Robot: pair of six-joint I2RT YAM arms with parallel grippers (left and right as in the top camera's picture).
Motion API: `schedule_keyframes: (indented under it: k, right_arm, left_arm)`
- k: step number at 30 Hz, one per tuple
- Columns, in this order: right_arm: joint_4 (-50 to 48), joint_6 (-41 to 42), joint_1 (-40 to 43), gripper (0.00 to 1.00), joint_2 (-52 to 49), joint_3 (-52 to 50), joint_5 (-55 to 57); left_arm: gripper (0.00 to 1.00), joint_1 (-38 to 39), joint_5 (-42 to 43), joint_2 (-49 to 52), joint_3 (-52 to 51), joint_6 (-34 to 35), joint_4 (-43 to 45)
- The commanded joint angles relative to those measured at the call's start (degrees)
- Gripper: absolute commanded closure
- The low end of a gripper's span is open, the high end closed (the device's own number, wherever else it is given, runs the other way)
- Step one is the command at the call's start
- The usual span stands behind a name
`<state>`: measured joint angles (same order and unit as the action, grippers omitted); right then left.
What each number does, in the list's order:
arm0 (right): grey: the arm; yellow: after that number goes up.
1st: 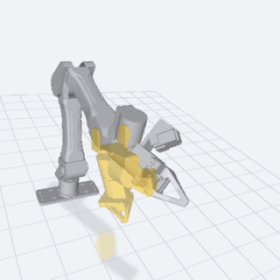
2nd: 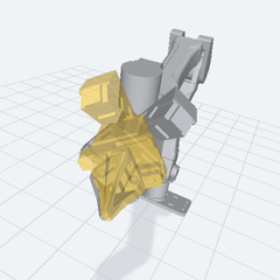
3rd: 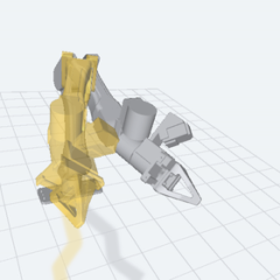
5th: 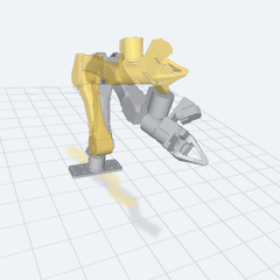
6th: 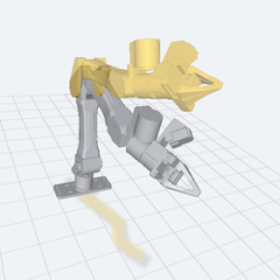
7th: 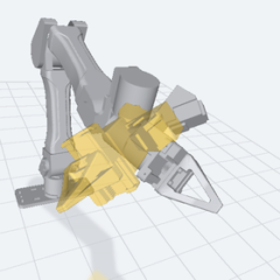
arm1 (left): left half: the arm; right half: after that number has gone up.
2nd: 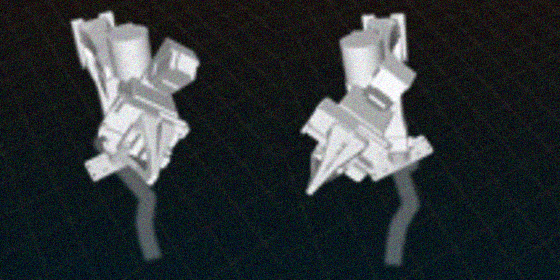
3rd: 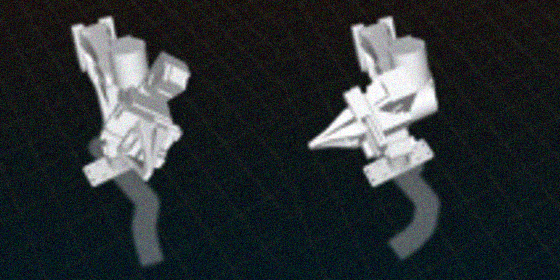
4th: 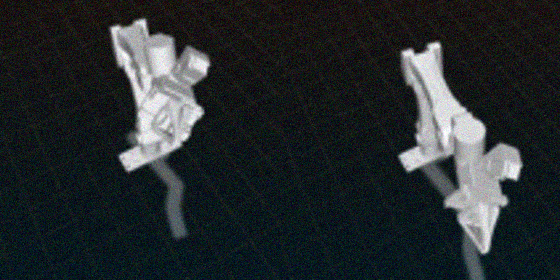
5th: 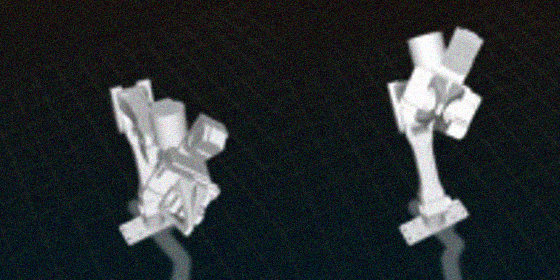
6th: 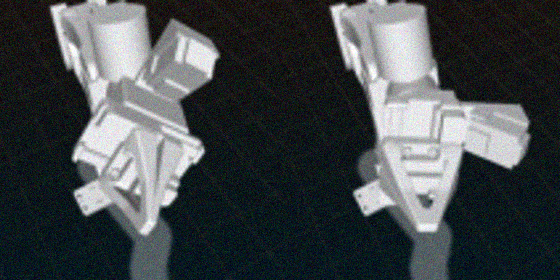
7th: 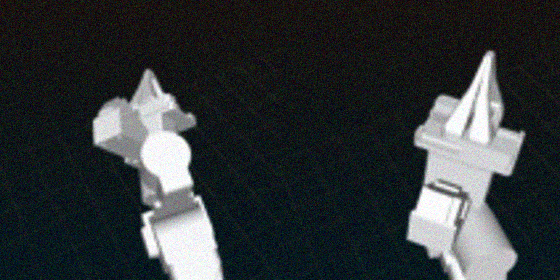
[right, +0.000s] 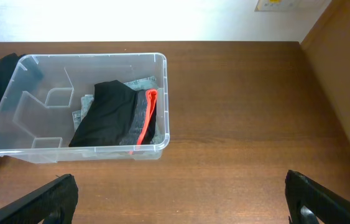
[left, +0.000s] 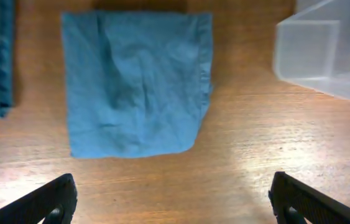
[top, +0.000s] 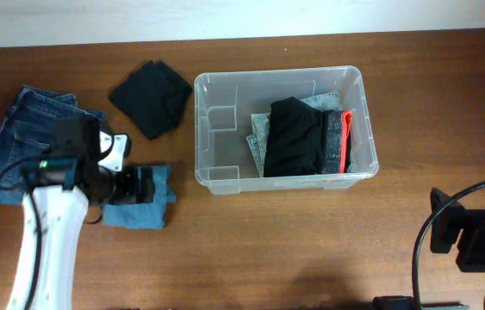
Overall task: Pack container
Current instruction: 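Move the left gripper to the light-blue denim piece and grasp it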
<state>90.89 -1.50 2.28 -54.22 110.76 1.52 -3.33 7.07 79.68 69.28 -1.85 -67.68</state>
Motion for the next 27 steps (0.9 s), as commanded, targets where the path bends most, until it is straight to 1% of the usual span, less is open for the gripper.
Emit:
schedule_keyframes:
  k: [1,9,15,18,19,22,23,27]
  right_arm:
    - [-0.2,0.3,0.4,0.01,-0.2,0.1,0.7]
    - [-0.2,0.3,0.4,0.02,-0.2,0.1,0.7]
    - [-0.2,0.3,0.4,0.01,-0.2,0.1,0.7]
    - [-0.2,0.3,0.4,0.02,-0.2,0.1,0.7]
    - [-0.2,0.3,0.4,0.01,-0.2,0.1,0.7]
    - [-0.2,0.3,0.4,0.01,-0.2,0.1,0.7]
    - [-0.2,0.3,0.4,0.02,-0.2,0.1,0.7]
    - [-0.2,0.3,0.4,0.02,-0.2,0.1,0.7]
  left_arm:
    - [0.0,-0.1,-0.4,4.6,1.0,3.5,1.3]
    - [0.0,-0.1,-2.3,12.5,1.0,6.8,5.6]
    - [0.0,-0.1,-2.4,15.3,0.4,7.0,7.6]
    - [0.0,-0.1,-2.5,16.1,-1.9,7.3,10.6]
    - [0.0,-0.1,-3.3,16.2,-3.5,8.3,12.1]
    - [0.0,-0.1,-7.2,16.2,-6.6,9.7,14.6]
    - [0.0,-0.1,-10.0,16.2,-8.3,10.2,15.7]
    - [0.01,-0.1,-10.5,16.2,-11.2,10.2,18.7]
